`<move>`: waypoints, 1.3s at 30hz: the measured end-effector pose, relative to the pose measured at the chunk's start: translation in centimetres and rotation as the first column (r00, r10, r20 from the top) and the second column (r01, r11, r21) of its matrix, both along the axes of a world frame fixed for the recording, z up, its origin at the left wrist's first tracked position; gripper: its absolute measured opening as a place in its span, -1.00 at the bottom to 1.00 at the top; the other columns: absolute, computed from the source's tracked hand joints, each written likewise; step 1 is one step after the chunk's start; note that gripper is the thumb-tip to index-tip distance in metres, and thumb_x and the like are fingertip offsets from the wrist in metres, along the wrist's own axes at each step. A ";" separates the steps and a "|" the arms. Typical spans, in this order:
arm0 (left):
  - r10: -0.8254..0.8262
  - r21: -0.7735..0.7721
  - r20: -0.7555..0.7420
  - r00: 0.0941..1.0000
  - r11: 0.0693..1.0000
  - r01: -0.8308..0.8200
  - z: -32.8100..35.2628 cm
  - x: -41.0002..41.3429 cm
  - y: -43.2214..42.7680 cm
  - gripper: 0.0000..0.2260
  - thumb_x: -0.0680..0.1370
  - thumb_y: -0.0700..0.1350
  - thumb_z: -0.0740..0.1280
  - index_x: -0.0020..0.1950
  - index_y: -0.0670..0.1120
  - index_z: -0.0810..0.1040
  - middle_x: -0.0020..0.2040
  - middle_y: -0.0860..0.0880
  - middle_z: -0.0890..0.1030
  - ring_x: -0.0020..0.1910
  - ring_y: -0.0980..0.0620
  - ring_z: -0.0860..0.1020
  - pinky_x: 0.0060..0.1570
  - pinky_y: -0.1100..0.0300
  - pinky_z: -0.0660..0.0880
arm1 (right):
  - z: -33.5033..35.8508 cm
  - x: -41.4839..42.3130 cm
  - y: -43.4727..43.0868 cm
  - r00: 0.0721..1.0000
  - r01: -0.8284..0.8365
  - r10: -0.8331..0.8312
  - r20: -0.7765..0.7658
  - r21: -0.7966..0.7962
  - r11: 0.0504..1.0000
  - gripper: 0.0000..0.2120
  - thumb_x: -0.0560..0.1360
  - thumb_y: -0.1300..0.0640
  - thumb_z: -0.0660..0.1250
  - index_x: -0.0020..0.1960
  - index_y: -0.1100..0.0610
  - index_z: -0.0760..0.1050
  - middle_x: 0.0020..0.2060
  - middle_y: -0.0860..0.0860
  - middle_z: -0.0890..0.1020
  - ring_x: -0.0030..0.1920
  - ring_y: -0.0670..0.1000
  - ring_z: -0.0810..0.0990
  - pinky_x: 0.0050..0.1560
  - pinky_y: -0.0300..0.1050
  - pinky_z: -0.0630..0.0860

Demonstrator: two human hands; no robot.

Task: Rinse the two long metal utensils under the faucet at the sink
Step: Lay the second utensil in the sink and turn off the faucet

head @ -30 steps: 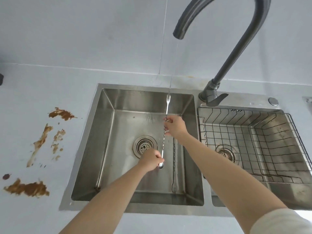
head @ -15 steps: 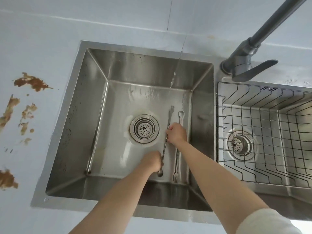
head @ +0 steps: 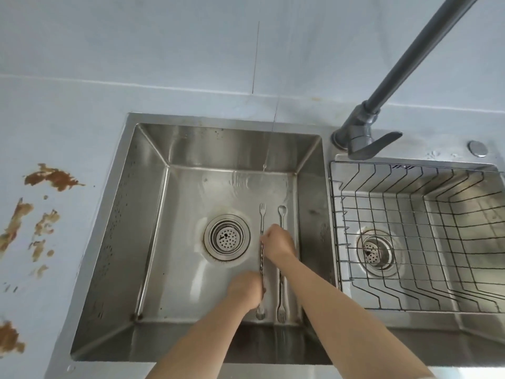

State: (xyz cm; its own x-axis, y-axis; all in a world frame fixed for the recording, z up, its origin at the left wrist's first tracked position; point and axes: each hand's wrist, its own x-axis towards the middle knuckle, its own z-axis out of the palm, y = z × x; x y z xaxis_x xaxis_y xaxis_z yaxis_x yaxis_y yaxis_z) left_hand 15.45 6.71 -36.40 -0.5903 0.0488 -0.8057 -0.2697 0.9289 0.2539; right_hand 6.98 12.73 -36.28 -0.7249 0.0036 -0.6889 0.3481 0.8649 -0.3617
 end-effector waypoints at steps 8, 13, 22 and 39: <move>0.104 0.019 -0.435 0.894 0.994 -0.106 9.6 -3.9 -2.9 -0.76 0.58 -0.08 0.13 0.14 -0.15 0.48 0.13 -0.14 0.58 0.13 -0.14 0.54 0.05 0.06 0.47 | 10.5 -1.1 1.5 0.982 0.089 -0.124 -0.141 -0.232 0.969 -0.54 0.60 0.06 0.12 0.45 0.19 0.22 0.29 0.16 0.48 0.20 0.12 0.52 -0.06 -0.16 0.44; 0.239 0.165 -0.740 0.629 0.971 -0.175 21.0 -7.7 -5.8 -0.73 0.56 -0.02 0.22 0.21 -0.10 0.50 0.21 -0.06 0.56 0.16 -0.06 0.53 0.11 0.09 0.45 | 17.6 -1.9 3.4 0.914 0.192 -0.317 -0.254 -0.418 0.888 -0.42 0.59 0.03 0.14 0.53 0.10 -0.01 0.43 0.07 0.32 0.33 0.09 0.42 -0.05 -0.30 0.45; 0.190 0.183 -0.925 0.329 0.982 -0.052 36.4 -14.0 -7.5 -0.62 0.53 -0.13 0.31 0.32 -0.12 0.35 0.27 -0.16 0.47 0.19 -0.15 0.48 0.17 0.00 0.43 | 23.3 -4.9 7.5 0.724 0.485 -0.689 0.018 -0.724 0.490 -0.43 0.58 -0.08 0.12 0.47 0.19 0.11 0.43 0.12 0.28 0.31 0.09 0.32 0.35 0.03 0.20; 0.101 0.119 -0.899 0.425 0.993 0.015 39.1 -17.1 -4.2 -0.72 0.50 -0.34 0.26 0.19 -0.17 0.40 0.07 -0.23 0.58 -0.07 -0.24 0.57 -0.08 -0.09 0.58 | 23.8 -7.4 6.6 0.645 0.544 -0.697 0.314 -0.829 0.130 -0.73 0.45 -0.17 0.28 -0.24 0.02 0.42 -0.32 0.02 0.38 -0.47 -0.04 0.34 -0.38 -0.44 0.40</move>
